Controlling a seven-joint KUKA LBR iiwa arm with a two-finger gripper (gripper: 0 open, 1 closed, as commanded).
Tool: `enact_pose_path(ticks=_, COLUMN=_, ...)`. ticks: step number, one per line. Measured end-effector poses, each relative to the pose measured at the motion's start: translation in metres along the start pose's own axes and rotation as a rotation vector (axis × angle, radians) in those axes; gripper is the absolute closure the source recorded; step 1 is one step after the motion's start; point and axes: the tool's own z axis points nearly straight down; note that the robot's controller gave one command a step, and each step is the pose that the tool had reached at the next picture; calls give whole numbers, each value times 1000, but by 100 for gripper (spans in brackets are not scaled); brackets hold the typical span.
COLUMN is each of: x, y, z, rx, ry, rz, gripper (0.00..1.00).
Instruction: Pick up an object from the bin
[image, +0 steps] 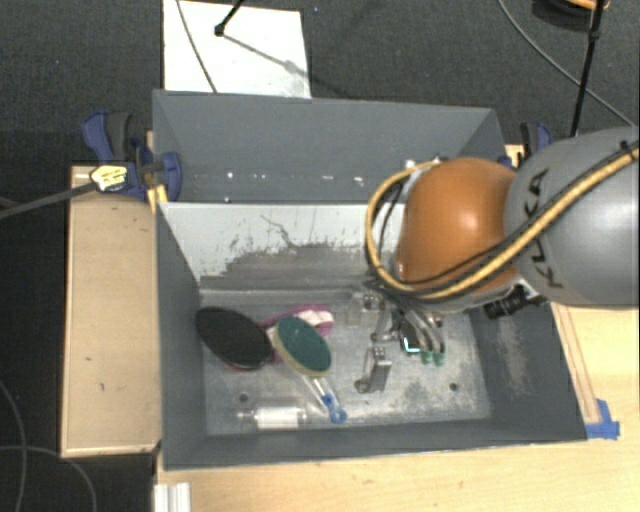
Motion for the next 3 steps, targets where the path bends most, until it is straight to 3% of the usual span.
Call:
enact_pose_path(ticks=1, x=-41, y=57, z=114, rx=-1, ry=-3, rz=49, gripper=0)
enact_pose_path(ticks=2, x=-46, y=57, z=105, rx=-6, ry=-20, rz=53, gripper=100)
enact_pose_path(ticks=3, x=-24, y=110, z=-14, rx=-5, ry=-13, rz=12, gripper=100)
